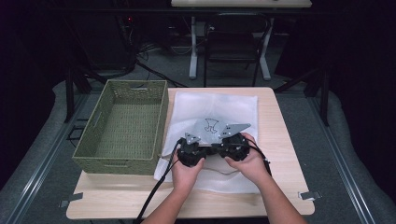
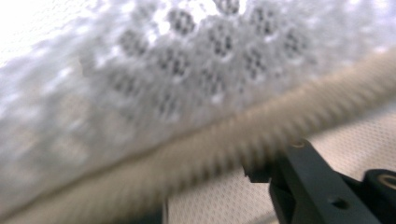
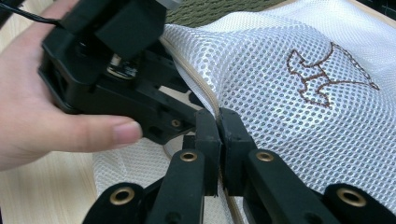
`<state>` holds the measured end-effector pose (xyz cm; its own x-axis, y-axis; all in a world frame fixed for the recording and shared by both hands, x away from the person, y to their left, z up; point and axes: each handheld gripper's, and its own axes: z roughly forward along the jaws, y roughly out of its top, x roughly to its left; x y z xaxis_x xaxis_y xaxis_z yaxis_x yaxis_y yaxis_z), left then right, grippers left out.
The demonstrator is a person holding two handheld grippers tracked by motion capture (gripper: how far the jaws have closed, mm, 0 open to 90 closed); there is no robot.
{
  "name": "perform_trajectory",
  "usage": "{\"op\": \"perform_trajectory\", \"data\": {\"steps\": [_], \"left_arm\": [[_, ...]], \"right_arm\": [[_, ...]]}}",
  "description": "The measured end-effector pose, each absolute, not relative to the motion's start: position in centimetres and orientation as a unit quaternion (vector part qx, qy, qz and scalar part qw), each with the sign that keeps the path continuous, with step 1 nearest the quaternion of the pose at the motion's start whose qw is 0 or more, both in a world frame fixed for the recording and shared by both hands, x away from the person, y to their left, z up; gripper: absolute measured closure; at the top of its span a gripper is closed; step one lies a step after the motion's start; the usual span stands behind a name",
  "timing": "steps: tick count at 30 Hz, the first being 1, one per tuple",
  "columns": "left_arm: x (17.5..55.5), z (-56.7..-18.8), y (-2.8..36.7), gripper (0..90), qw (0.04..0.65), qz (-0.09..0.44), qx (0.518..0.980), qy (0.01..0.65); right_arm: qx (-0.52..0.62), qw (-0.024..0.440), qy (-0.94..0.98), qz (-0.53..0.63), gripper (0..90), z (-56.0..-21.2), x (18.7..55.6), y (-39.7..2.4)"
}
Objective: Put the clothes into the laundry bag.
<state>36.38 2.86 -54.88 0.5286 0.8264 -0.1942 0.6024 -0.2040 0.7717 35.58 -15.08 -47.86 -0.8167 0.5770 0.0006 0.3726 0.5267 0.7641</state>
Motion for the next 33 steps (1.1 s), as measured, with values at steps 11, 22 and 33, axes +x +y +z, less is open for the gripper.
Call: {"op": "perform_trajectory", "data": {"steps": [11,22,33], "left_arm": [[33.4,-54.0,5.1,55.7,0.431,0.119,0.783,0.432],[31.3,-52.2,7.8,53.5,0.424,0.137,0.8,0.402],[31.1,-51.3,10.1,44.7,0.417,0.137,0.811,0.387]], "right_arm": [[0.278,0.128,0.861,0.406,87.7,-47.6,35.6,-15.4],[0.278,0.128,0.863,0.403,87.6,-47.7,35.6,-15.5],[0.281,0.124,0.864,0.4,87.3,-47.8,35.6,-15.6]]}}
